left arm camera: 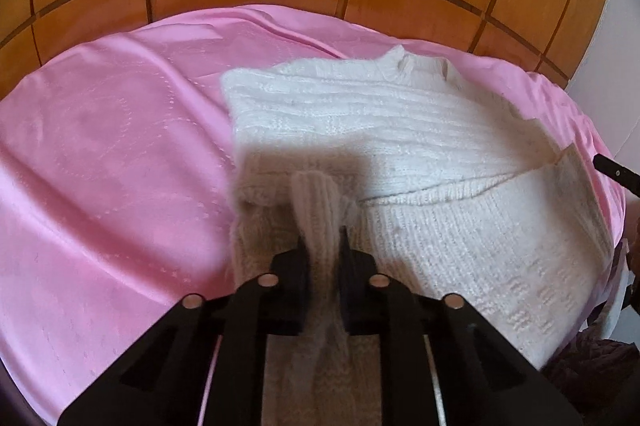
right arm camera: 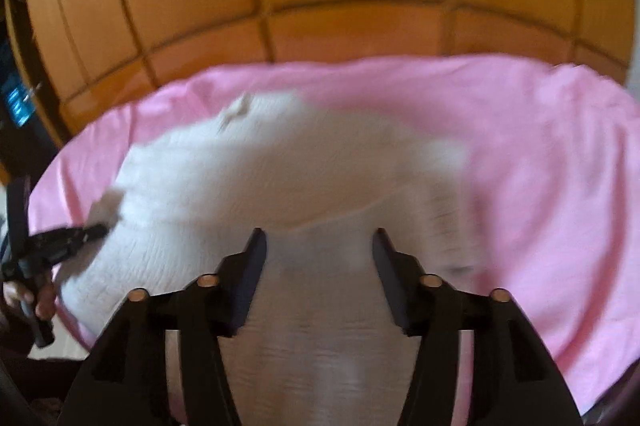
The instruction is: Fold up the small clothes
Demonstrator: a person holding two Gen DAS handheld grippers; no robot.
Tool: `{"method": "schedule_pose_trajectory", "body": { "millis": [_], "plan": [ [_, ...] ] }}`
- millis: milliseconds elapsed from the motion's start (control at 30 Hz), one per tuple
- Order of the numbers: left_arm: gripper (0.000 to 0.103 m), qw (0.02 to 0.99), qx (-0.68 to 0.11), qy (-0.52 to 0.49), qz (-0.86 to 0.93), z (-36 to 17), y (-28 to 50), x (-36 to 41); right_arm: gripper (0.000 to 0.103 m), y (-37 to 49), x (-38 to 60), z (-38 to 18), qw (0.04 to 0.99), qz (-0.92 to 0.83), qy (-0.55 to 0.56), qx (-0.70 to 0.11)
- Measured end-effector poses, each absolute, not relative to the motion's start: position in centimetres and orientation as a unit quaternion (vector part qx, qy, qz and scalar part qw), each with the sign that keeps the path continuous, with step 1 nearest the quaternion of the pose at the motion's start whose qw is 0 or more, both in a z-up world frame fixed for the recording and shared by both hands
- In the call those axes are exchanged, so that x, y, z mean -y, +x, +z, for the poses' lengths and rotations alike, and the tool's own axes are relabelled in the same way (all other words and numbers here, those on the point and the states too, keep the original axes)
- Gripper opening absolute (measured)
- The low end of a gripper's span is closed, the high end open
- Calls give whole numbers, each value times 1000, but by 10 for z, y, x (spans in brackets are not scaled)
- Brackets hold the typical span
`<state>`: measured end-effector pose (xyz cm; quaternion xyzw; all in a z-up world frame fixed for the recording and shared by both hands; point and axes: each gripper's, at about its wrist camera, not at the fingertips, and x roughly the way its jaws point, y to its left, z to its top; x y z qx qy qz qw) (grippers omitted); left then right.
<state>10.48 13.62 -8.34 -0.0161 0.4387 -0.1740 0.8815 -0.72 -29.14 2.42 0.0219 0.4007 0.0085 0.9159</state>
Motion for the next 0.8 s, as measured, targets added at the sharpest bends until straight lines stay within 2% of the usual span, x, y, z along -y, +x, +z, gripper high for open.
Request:
{"method": "schedule_pose_trajectory", "body": {
  "millis": [200, 267, 300, 333, 567, 700, 800],
  "plan": [
    [7, 889, -423, -22, -176, -71, 96, -141, 54, 4, 313, 2, 901, -18, 12, -433],
    [7, 892, -415, -26, -177, -64, 90, -144, 39, 7, 305, -13, 890, -11, -8, -455],
    [6, 894, -411, -26, -176, -61, 86, -146, 13, 7, 301, -16, 886, -16, -22, -462],
    [6, 897, -404, -27, -177, -55, 82, -148, 5, 4, 300, -16, 887, -17, -23, -461],
    [6, 909, -363, -57, -197, -8, 73, -165, 5, -14, 312, 42, 914, -7, 21, -406],
    [6, 911, -350, -73, -204, 12, 100, -168, 5, 7, 323, 69, 925, -6, 59, -375],
    [6, 914, -347, -73, -197, 20, 139, -162, 5, 43, 331, 70, 926, -18, 69, -370]
  ]
}}
